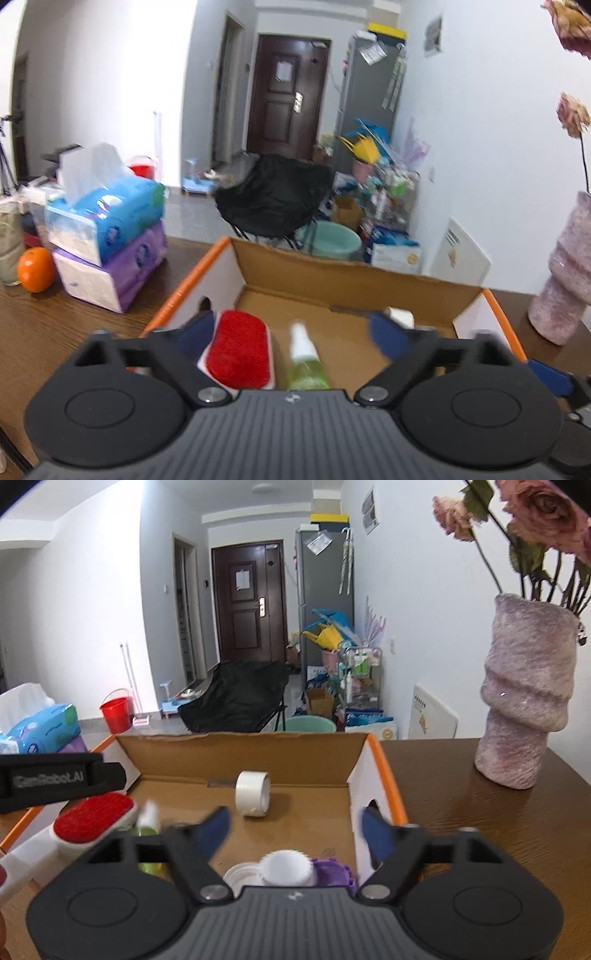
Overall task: Organize rigid objects
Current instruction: 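Open both tools to drop the green bottle and white cap into the box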
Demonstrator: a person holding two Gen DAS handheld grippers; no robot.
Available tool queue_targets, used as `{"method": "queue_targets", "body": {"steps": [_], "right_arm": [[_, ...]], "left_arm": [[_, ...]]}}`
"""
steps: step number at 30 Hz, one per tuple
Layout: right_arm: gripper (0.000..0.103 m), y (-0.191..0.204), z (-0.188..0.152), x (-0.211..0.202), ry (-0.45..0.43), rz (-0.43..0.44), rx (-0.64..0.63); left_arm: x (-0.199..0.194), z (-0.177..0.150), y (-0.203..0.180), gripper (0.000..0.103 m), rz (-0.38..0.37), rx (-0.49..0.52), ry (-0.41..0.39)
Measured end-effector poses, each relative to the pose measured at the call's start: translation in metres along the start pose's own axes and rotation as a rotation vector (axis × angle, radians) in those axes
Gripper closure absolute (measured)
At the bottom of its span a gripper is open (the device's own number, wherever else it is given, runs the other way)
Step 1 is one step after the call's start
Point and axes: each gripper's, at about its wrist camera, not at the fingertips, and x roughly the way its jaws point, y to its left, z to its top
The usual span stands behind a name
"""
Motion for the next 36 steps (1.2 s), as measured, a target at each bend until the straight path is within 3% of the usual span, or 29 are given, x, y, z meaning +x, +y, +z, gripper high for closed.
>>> {"method": "queue_targets", "body": {"steps": [5,19,36], "right_arm": [[0.001,-0.004,0.001,-0.003,-0.017,-0.008,0.011],[0.0,-0.006,0.002,-0.007,-0.023,-0.009,0.007],[0.0,-0.009,-0.015,-0.055,-0.079,0.011,-0.004]], "left_arm": [[0.0,0.004,0.007,0.0,0.011,-0.041,0.014],[-0.004,0.001,0.012,0.0,0.019,-0.031,0.033],[-0.05,-0.014,0.029,0.0,0.025,0.035,0.025]]}}
